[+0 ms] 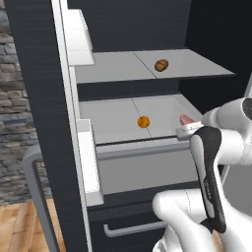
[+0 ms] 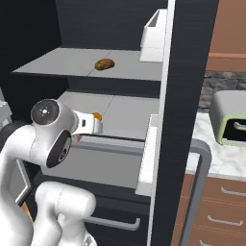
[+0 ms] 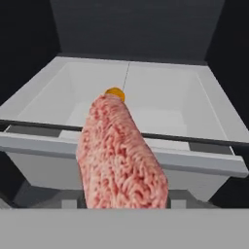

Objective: Open the fridge, remove the orange, potato, and steak, and place them on any counter.

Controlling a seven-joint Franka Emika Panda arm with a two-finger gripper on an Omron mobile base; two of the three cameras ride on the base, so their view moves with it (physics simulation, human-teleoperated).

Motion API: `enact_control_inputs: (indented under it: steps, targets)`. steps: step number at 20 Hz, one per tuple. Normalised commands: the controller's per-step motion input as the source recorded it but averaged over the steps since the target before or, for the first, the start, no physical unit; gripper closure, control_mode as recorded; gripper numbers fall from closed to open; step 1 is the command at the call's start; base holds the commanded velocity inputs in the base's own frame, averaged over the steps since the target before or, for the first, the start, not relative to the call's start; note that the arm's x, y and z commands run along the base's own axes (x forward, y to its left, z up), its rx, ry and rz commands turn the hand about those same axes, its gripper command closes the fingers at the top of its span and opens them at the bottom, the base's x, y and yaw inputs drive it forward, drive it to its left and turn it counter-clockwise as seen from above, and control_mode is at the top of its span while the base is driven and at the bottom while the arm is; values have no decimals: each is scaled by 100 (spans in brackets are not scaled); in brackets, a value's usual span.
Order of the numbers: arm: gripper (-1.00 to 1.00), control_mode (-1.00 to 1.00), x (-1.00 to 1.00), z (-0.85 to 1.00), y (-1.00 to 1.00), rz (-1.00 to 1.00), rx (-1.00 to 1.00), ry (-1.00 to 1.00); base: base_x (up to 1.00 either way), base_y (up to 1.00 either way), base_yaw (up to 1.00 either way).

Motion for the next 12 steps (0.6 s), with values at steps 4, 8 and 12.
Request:
enact_control_inputs:
  steps: [4,8,12]
  targets:
    - [100,-100,-65,66,6,4,6,14,0,0,0]
    - [100,-100,-50,44,0,0,5,12,0,0,0]
    - [100,-100,-21,13,9,0,1,11,0,0,0]
